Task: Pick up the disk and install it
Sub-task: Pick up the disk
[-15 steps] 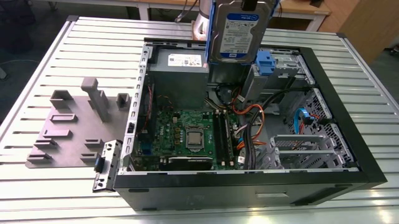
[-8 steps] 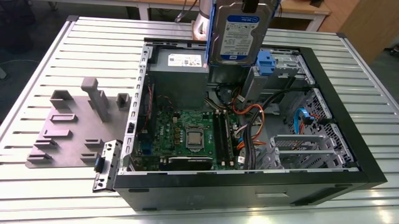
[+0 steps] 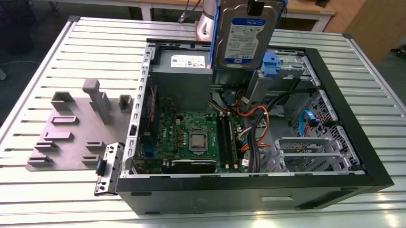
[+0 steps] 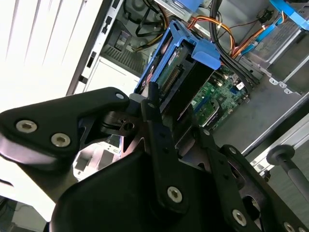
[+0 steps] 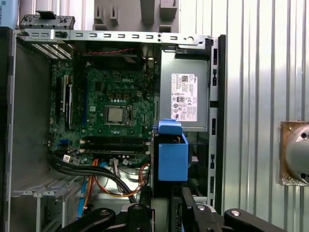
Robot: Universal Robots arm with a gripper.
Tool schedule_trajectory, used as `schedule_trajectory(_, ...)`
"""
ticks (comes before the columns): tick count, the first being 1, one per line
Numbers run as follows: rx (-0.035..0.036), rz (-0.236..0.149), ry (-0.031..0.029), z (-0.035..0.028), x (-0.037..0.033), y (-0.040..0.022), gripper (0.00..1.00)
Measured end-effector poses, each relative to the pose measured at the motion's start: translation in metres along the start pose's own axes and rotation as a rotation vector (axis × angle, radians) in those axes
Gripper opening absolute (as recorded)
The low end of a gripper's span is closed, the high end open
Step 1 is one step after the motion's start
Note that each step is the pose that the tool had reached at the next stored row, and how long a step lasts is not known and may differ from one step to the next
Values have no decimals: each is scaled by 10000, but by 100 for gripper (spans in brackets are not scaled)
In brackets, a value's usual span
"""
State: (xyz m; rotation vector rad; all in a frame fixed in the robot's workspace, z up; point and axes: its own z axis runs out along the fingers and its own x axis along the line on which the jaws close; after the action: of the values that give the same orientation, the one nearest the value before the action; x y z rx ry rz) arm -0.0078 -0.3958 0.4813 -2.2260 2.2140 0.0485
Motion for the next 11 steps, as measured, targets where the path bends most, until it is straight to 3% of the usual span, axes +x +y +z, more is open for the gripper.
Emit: schedule_trajectory(11, 0, 0, 0, -1, 110, 1, 35)
